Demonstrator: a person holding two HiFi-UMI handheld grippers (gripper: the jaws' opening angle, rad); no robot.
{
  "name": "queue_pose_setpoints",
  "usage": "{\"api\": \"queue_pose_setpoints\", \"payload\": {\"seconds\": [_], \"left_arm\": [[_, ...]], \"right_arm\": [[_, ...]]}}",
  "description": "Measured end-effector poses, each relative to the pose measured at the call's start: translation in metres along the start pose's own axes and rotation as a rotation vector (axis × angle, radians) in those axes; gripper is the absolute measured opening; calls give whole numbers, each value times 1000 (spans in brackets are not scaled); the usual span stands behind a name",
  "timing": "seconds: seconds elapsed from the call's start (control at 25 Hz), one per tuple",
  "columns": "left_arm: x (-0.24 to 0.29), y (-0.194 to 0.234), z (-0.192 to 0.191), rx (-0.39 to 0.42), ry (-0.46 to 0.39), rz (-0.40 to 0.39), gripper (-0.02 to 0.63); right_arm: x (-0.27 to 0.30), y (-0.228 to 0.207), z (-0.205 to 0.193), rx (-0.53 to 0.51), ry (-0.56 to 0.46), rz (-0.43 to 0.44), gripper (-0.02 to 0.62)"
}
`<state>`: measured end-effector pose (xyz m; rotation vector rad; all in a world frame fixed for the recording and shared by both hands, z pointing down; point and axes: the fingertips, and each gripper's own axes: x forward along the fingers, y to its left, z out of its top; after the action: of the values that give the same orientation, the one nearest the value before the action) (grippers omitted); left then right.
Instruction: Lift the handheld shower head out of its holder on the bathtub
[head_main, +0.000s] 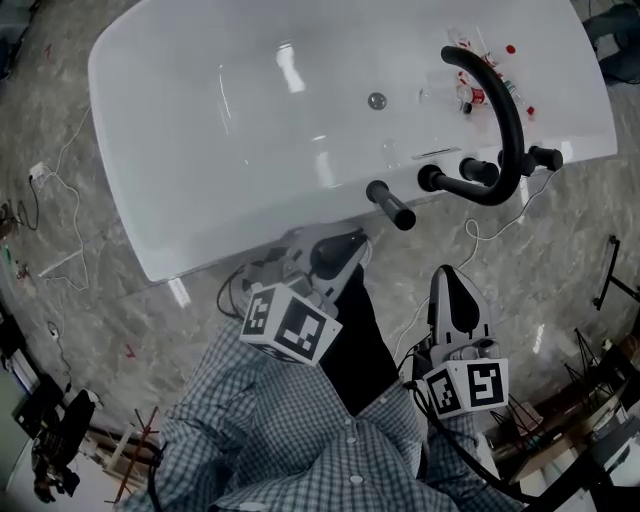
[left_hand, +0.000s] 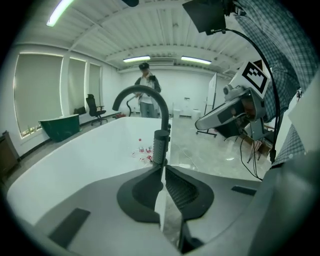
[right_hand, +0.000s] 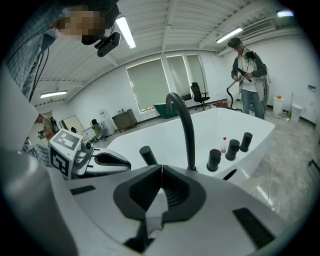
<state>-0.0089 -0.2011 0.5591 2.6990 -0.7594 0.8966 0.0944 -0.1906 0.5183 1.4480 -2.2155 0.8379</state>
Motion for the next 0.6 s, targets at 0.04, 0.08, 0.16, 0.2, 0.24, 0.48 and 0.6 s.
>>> {"api": "queue_pose_setpoints", "payload": {"seconds": [0.04,0.08,0.16,0.2,0.24,0.48,0.6], "left_arm": [[5,2,-2,-3,0,-1,11],[10,3,-4,-9,-2,-2,11],[19,7,-8,-39,-14,-4,11],[24,9,-10,-65,-26,-5,11],[27,11,-11,-98,-40,-6,11],[47,16,-31,-187,-37,-15,12],[58,16,-42,-182,-3,-13,27]], "right_arm": [[1,-2,-2,9,4,0,17],[2,-3,-4,16,6,0,17],[4,-8,-8,30,8,-4,17],[6,-10,-10,42,8,-8,17],[7,-13,-12,60,6,-9,17],[14,-28,-21,128,-3,-10,17],[16,-35,-31,148,8,-5,17]]}}
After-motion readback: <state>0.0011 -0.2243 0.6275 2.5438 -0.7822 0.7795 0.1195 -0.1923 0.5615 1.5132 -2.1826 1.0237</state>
